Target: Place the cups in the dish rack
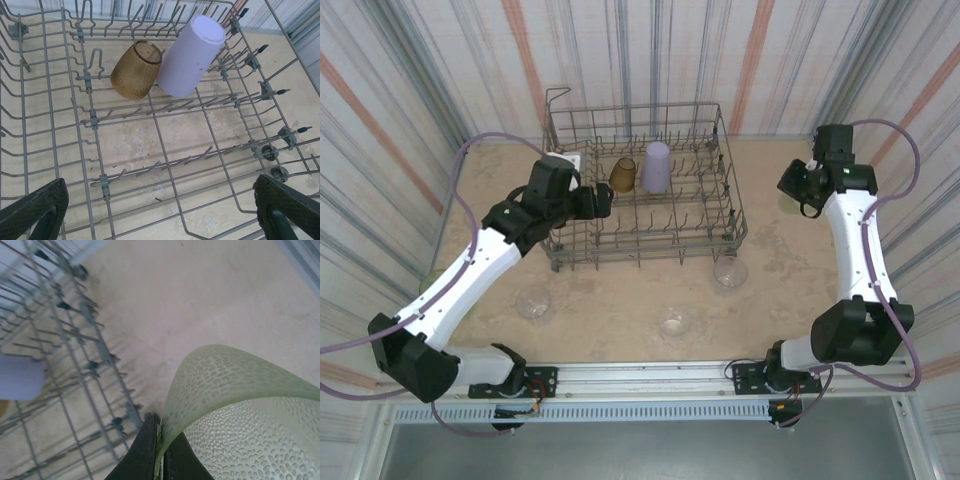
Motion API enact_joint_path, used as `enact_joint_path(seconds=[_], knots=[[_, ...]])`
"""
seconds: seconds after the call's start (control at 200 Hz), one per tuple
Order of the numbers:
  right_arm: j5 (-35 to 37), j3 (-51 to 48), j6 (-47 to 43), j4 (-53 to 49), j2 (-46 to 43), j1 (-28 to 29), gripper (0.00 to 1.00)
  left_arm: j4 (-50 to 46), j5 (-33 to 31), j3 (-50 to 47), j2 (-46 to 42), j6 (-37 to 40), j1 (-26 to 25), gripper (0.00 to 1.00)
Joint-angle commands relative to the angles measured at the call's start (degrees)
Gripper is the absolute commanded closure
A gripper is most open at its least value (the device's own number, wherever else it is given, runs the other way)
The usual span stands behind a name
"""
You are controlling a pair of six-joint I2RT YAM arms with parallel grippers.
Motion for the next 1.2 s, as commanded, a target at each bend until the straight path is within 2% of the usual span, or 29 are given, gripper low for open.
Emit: enact_joint_path(seconds=[0.0, 0.145, 0.411, 0.566, 0.686, 0.847, 1.017, 1.192], knots=[[-1.7, 1.98, 2.99, 2.92, -0.63, 1.84, 1.0, 1.41, 1.35, 3.36, 1.24, -1.19, 0.4, 0.01], [-3.53, 2.77, 6.31, 8.28, -1.78, 4.19, 1.0, 0.57, 3.53, 6.04, 2.78, -1.53, 0.43, 0.01], [-11.31, 3.37, 11.45, 17.03, -2.07, 7.88, 1.0, -0.04, 4.57, 8.14, 2.98, -2.42, 0.54, 0.01], [-17.11, -0.71, 18.05, 25.69, -1.72, 10.13, 1.0, 0.22, 7.82, 7.97, 3.06, -4.75, 1.24, 0.01], [-19.85, -2.06, 19.34, 30.32, -1.02, 12.17, 1.0, 1.17, 9.38, 7.78, 3.79, -6.0, 1.91, 0.01], [-24.55, -4.4, 22.51, 37.33, 0.2, 13.32, 1.0, 1.7, 14.6, 8.08, 5.88, -9.77, 5.84, 0.01], [-28.34, -7.78, 23.76, 43.47, 0.03, 14.37, 1.0, 5.5, 18.3, 7.65, 6.9, -13.0, 7.88, 0.01], [-35.35, -14.3, 29.63, 56.39, -0.7, 14.43, 1.0, 7.8, 22.08, 9.54, 9.35, -15.57, 8.78, 0.01]])
